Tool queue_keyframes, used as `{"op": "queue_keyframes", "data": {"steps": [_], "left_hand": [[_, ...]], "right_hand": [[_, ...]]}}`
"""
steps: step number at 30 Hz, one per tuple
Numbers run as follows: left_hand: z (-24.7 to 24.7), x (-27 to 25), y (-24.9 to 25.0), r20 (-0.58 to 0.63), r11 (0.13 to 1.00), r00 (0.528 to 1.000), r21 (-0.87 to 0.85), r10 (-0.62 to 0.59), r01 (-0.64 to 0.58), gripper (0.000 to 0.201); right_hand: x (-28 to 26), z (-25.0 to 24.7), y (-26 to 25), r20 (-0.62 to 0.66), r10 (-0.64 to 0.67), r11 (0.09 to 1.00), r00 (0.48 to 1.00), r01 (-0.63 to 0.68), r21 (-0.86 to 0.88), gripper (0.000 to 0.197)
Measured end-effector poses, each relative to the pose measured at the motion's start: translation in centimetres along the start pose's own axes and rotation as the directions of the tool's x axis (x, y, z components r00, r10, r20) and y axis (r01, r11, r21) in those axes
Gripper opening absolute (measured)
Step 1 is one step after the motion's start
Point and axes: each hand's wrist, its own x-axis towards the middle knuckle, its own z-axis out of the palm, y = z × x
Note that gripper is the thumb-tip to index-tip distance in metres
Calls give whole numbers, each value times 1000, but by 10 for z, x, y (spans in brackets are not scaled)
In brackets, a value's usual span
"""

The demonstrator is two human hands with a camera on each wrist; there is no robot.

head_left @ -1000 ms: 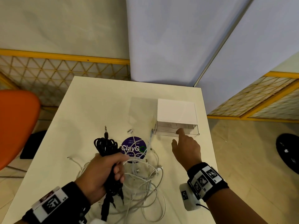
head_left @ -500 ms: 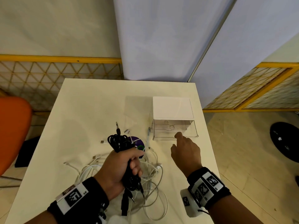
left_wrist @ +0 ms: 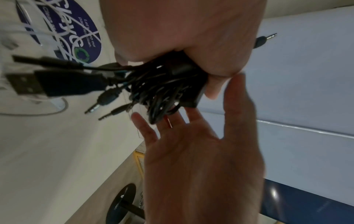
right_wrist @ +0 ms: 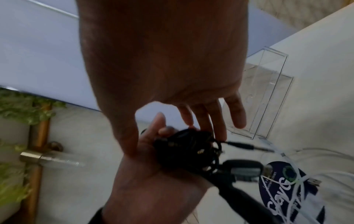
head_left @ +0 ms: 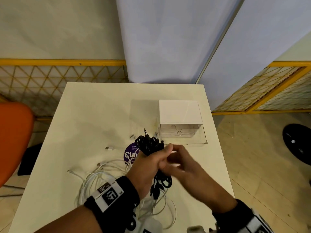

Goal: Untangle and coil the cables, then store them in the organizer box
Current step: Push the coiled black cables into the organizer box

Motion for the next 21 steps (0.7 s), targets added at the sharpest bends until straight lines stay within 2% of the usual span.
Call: {"op": "queue_keyframes", "data": {"steps": [1,3,6,9,14,16,18,21], "left_hand": [[2,-1,1,17,1000,1000,-13,-26,27,38],[5,-2,1,25,998,998,12,-55,54,43],[11,-4,-1,82,998,995,12,-65,64,45],[16,-4,-2,125,997,991,-44,-53,59,45],[19,1,5,189,1000,982,-6,-10,11,53],[17,1,8,214,999,977,33,13,-20,48],[11,4,8,269,997,962,53,33,-49,44],[2,8,4,355,992,932,73,74,-107,46]], "right_hand": [[-6,3,-1,56,8,1000,998,-7,-23,60],[-12,10,3,47,4,994,999,2,-114,62],[-11,20,8,-74,-48,992,996,39,-119,49],[-6,23,12,-222,-103,991,970,82,-103,31],[-6,28,5,-307,-135,991,942,122,-61,26],[-9,21,-4,-263,-121,993,957,114,-41,27],[-12,9,-14,-124,-63,998,990,65,11,27],[-14,-3,-24,44,22,992,999,-27,125,19]]}}
